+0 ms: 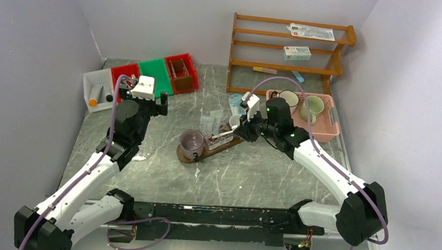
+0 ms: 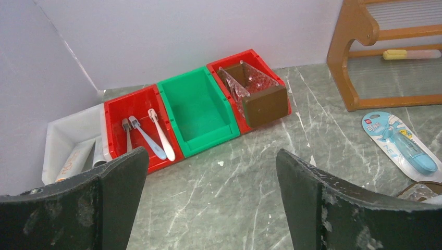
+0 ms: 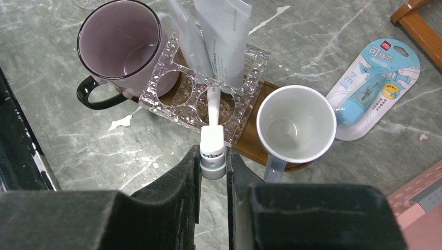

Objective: Prepare toiletry sets of a toothbrush and toothpaste on the tray
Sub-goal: Place the toothbrush in the toothpaste holder, then pick up the toothbrush from the storage box.

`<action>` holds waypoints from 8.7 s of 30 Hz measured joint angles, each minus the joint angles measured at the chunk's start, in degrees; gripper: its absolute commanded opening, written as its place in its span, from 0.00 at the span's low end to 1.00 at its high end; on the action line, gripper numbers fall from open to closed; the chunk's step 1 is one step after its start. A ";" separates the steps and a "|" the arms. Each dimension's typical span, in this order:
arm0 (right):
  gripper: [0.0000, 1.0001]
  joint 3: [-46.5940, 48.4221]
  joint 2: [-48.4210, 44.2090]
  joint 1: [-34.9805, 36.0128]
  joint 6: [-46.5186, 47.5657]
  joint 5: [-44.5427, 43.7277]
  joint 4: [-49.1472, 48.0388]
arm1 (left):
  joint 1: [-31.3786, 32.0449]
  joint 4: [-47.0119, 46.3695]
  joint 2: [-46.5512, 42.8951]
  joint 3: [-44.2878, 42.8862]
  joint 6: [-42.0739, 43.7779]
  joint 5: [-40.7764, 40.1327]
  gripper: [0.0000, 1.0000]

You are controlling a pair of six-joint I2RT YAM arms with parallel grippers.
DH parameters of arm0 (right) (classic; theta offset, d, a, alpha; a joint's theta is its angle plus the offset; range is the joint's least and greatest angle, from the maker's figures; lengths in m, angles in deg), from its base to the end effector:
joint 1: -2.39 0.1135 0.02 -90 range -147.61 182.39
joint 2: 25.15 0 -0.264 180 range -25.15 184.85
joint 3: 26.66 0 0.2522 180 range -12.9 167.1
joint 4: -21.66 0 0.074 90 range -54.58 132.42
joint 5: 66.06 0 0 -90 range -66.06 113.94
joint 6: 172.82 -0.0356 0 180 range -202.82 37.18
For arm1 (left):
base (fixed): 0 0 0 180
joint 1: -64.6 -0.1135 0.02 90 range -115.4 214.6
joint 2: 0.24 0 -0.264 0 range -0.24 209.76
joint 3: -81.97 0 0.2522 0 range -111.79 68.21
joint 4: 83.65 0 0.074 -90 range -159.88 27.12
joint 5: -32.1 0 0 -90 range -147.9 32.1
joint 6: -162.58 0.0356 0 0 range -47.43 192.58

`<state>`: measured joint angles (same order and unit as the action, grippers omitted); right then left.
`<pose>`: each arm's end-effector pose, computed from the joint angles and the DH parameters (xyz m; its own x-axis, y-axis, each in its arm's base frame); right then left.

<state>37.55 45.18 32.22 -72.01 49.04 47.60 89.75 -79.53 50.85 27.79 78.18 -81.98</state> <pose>0.2284 0.1484 0.2788 -0.3093 -0.3732 -0.8747 -0.8352 0.5465 0.0622 0.1985 -0.0772 0.3306 -0.0144 0.1052 -0.9944 0.0202 0.9943 0.1049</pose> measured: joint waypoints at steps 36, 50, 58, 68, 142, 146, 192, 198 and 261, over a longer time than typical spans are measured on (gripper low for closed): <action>0.77 -5.29 -19.08 0.46 -2.60 -7.34 -6.73 | -1.36 0.28 5.07 -0.15 -0.81 -0.79 0.96; 0.86 -17.97 -31.34 0.46 -4.39 -20.72 -15.85 | -14.93 9.05 21.51 -14.86 -14.19 -0.44 0.90; 0.92 -21.44 -37.70 0.46 -5.60 -26.95 -18.69 | -21.81 14.27 34.34 -21.90 -24.96 2.27 0.87; 0.97 -21.57 -40.35 0.46 -5.68 -33.05 -19.76 | -29.03 17.27 49.75 -31.74 -34.07 6.84 0.70; 1.00 -10.62 -34.34 0.46 -9.51 -22.69 -7.34 | -16.26 2.97 5.95 -6.25 -20.85 34.40 0.05; 1.00 -9.68 -33.29 0.46 -9.94 -19.63 -7.15 | -10.14 0.04 -2.34 -1.57 -16.61 34.99 0.05; 0.74 -1.27 -15.63 10.75 -1.42 15.98 -29.46 | 3.23 -9.16 -16.11 10.56 2.08 73.99 0.05; 0.71 -1.22 -15.85 10.78 3.72 21.92 -27.10 | 3.41 -9.14 -14.49 10.54 1.92 77.00 0.05; 0.00 16.09 -13.62 16.22 18.43 8.57 9.09 | 3.96 -1.03 -15.96 9.86 4.59 34.16 0.89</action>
<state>53.64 31.56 48.43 -53.59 57.61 56.70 93.70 -80.56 34.89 37.64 82.77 -47.82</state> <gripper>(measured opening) 0.164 0.865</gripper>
